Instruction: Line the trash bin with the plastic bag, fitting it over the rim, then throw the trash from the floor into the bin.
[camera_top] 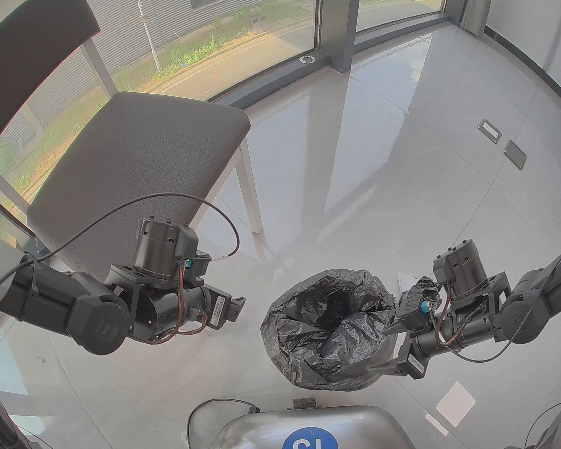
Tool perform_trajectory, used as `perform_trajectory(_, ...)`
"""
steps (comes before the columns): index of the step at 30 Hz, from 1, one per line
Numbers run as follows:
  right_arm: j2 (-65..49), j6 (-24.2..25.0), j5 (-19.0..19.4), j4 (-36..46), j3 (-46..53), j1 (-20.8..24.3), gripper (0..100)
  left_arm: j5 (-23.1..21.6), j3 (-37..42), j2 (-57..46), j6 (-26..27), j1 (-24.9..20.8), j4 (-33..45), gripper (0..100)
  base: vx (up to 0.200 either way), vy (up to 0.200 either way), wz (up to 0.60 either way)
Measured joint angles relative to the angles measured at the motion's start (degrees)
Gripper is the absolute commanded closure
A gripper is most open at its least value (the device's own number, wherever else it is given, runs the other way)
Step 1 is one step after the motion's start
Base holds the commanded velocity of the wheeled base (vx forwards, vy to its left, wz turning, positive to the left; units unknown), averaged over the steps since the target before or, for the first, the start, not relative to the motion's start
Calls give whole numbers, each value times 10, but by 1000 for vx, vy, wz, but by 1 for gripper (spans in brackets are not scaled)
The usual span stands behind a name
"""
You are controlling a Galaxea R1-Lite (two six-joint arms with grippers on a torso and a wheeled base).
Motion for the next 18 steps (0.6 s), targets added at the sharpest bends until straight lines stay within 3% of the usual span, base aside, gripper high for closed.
perform_trajectory(18,96,-53,1,0,-62,-19,0,0,-1,-14,0,1,-4,0,0,0,0)
